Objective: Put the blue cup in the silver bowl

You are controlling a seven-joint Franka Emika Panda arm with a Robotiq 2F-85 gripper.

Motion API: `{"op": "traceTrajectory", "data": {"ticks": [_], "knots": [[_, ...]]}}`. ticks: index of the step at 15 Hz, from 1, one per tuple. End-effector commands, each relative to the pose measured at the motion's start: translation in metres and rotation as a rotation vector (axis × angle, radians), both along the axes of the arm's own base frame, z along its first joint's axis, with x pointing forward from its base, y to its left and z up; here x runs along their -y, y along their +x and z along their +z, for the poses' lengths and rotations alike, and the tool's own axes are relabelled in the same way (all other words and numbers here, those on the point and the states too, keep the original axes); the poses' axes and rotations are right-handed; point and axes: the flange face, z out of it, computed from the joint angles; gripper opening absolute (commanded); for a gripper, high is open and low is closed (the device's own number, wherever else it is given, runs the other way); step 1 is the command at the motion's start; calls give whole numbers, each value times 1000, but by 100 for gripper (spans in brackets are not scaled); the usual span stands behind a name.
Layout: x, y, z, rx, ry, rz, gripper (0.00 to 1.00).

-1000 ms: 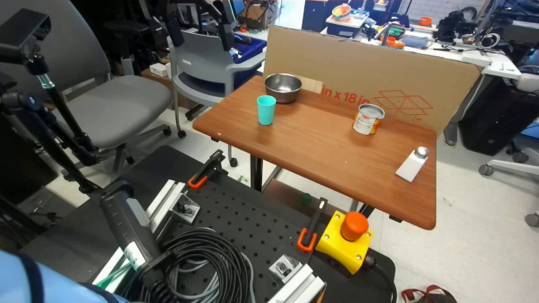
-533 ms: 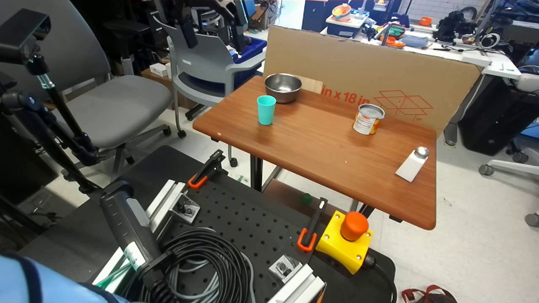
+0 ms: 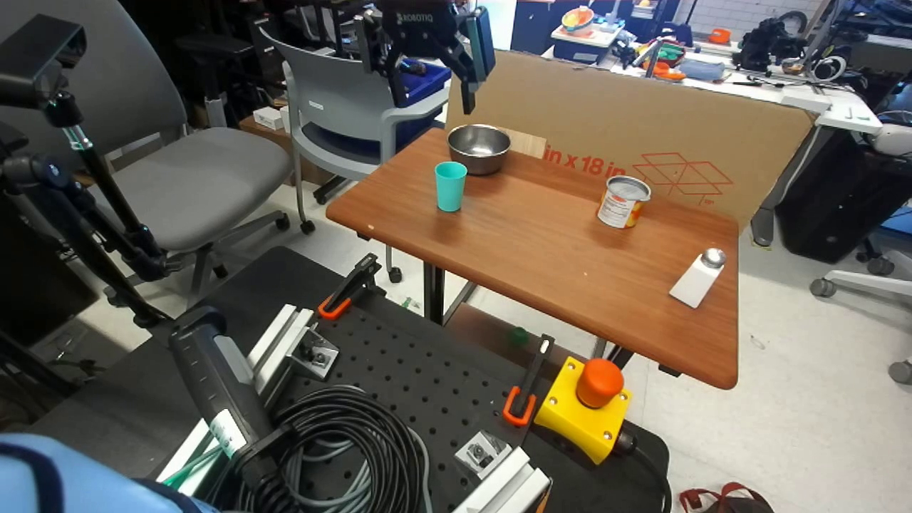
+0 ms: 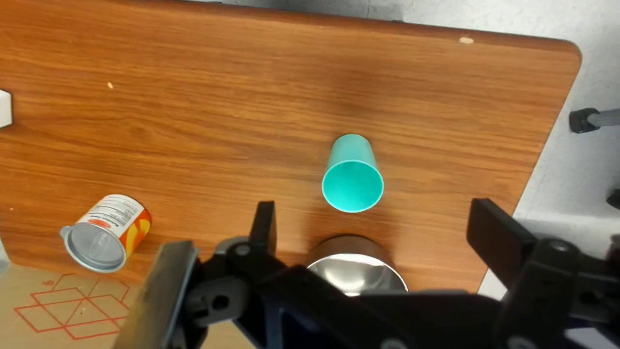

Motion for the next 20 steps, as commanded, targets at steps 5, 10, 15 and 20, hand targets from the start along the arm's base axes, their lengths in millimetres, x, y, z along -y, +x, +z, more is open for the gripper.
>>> {"op": "traceTrajectory", "data": {"ticks": [5,10,15,20], "knots": [[-31,69,-54,-106,33,42,100],[-50,87,-86,-196,51,43,100],[-54,98,-106,-307,65,3,100],[-54,109,-115,-339,65,-32,100]]}}
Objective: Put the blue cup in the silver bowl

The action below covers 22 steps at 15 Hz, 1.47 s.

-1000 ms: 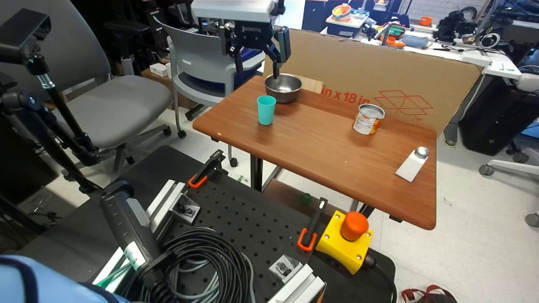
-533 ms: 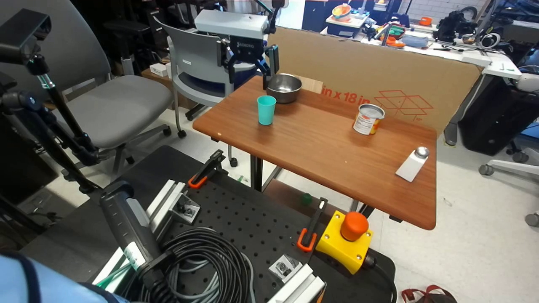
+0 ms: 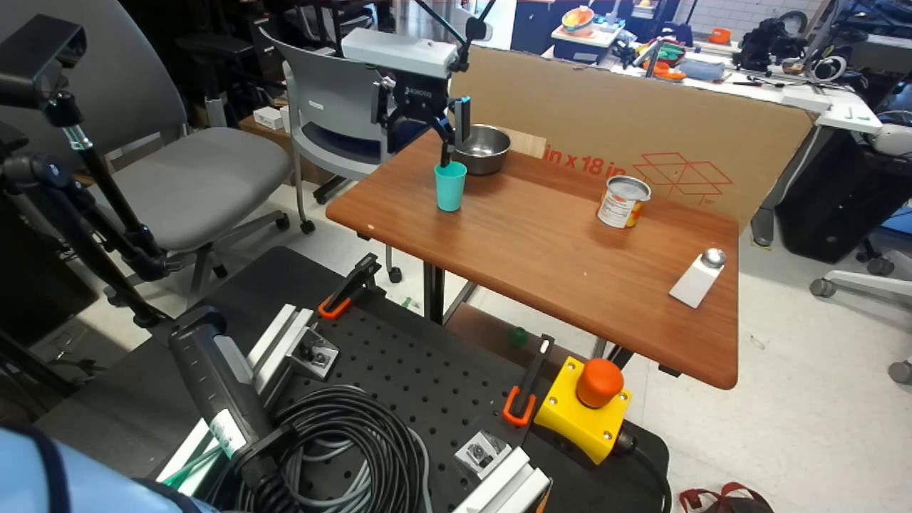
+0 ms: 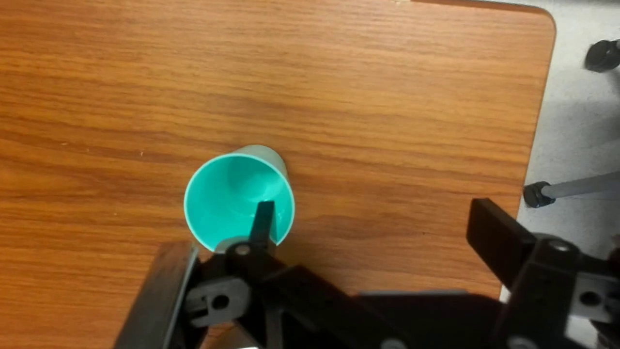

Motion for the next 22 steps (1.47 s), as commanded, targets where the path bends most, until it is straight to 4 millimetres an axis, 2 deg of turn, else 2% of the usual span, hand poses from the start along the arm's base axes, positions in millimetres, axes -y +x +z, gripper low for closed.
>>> {"op": "traceTrajectory", "data": {"ticks": [1,4,5,6,11,14,16,19,22], "knots": [[-3,11,-5,-40,-7,-14,100],[-3,14,-13,-71,-18,-25,100],[-3,15,-15,-80,-21,-30,75],[-3,15,-17,-87,-27,-33,74],[-2,16,-19,-113,-32,-50,35],[1,13,-13,-115,-28,-61,12],[3,11,-9,-108,-18,-67,0],[6,11,8,-80,1,-88,2],[5,19,37,-17,8,-130,1]]}}
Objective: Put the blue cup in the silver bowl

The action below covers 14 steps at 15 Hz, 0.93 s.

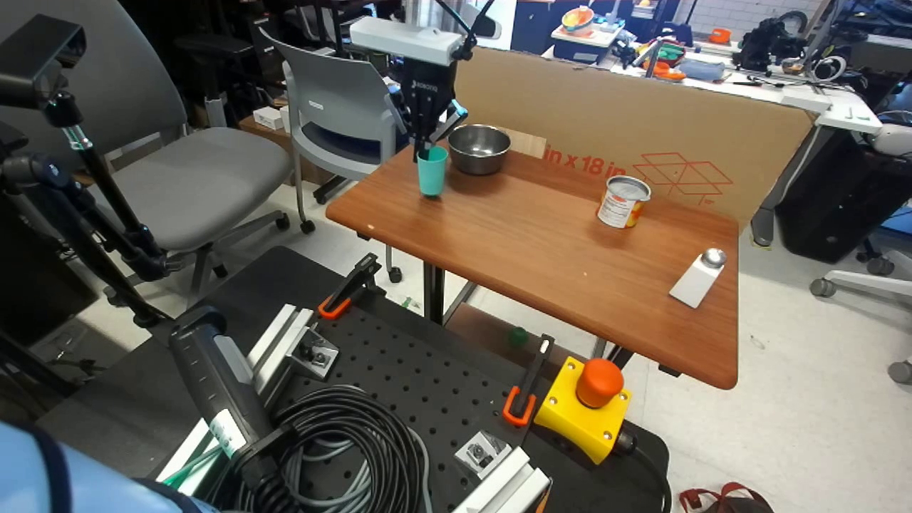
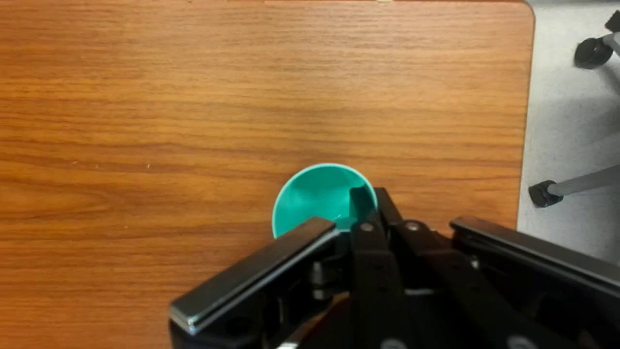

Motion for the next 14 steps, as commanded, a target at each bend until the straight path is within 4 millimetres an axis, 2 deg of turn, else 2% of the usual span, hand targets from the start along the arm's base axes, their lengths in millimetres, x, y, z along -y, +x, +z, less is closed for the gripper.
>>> {"op": "traceTrajectory", "data": {"ticks": [1,5,7,12,14], "knots": [[3,5,41,63,9,-63,1],[18,28,76,118,-1,-138,1],[27,41,86,141,0,-161,1],[39,77,93,169,3,-176,1],[37,91,87,158,10,-169,1]]}}
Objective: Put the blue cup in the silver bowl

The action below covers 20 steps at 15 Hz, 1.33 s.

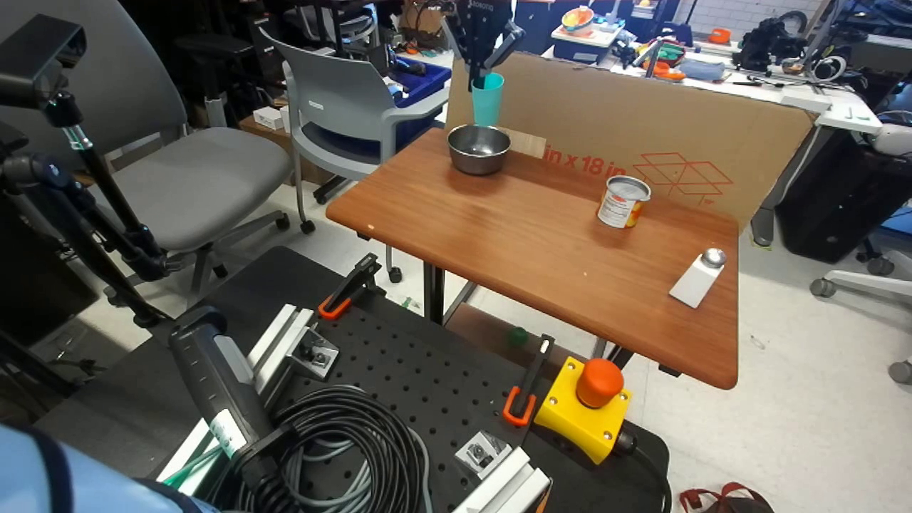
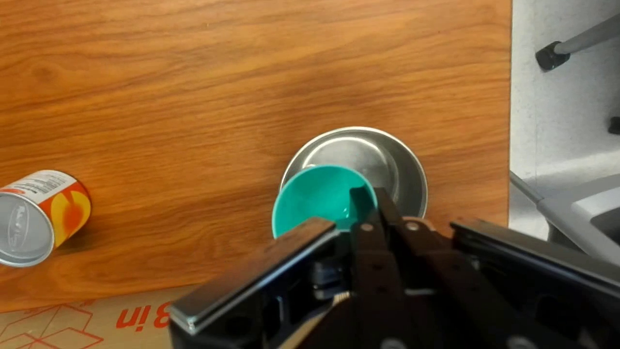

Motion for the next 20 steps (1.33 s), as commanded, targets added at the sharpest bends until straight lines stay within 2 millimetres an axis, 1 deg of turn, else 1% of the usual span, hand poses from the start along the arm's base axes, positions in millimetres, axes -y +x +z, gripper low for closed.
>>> {"op": "traceTrajectory", "data": {"ticks": [1,5,9,13,16,20], "knots": [[-6,31,-11,-39,8,5,1],[-13,55,-34,-88,11,15,1],[-18,71,-56,-149,13,26,1],[-27,75,-72,-227,8,35,1],[-31,77,-78,-251,2,38,1],[-33,82,-83,-253,-6,28,1]]}}
